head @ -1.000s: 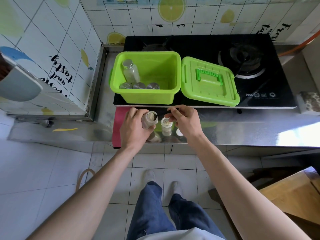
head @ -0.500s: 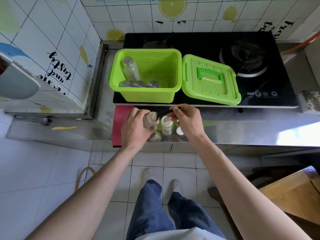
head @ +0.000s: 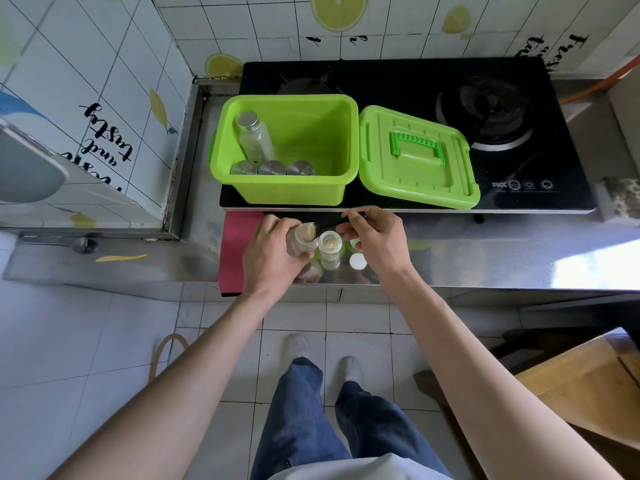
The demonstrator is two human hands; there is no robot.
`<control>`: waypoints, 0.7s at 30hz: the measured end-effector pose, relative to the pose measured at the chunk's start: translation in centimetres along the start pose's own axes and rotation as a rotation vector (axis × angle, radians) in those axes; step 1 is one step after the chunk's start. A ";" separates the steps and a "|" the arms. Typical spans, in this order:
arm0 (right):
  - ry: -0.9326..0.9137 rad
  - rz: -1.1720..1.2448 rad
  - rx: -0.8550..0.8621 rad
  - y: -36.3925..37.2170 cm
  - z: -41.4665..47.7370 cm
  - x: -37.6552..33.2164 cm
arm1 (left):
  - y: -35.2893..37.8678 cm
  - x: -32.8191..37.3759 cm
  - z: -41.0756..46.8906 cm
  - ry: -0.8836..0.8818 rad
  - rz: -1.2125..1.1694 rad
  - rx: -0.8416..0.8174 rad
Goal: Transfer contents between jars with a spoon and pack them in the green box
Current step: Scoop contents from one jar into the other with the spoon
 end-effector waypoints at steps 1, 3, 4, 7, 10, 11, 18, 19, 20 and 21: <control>0.000 -0.002 0.003 -0.1 0.1 0.0 | 0.1 0.0 0.0 -0.001 0.002 -0.003; 0.005 0.002 0.007 -0.4 0.1 0.1 | 0.3 0.0 0.1 -0.001 0.003 -0.009; 0.008 0.004 0.010 -0.5 0.1 0.2 | 0.4 0.1 0.2 -0.001 0.001 -0.011; 0.016 0.011 0.016 -0.8 0.2 0.3 | 0.6 0.2 0.3 -0.001 -0.003 -0.019; 0.024 0.016 0.026 -1.2 0.2 0.5 | 0.9 0.2 0.3 -0.007 -0.004 -0.026; 0.027 0.017 0.029 -1.3 0.2 0.5 | 0.9 0.2 0.3 -0.009 -0.004 -0.029; 0.074 0.072 0.068 -2.7 0.1 1.2 | 1.3 -0.2 0.2 -0.032 -0.002 -0.041; 0.077 0.073 0.075 -2.9 0.1 1.3 | 1.3 -0.3 0.2 -0.040 -0.006 -0.041; 0.078 0.072 0.083 -3.2 0.2 1.5 | 1.3 -0.5 0.1 -0.047 -0.010 -0.040; 0.075 0.065 0.091 -3.4 0.2 1.6 | 1.3 -0.7 0.0 -0.054 -0.013 -0.040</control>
Point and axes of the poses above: each hand's wrist, its own z-axis towards the middle knuckle, its own y-axis out of the palm, x = y × z, the point moved 7 cm from there along z, towards the middle knuckle, and after that the axes turned 2 degrees about -y, right-handed, at the moved point
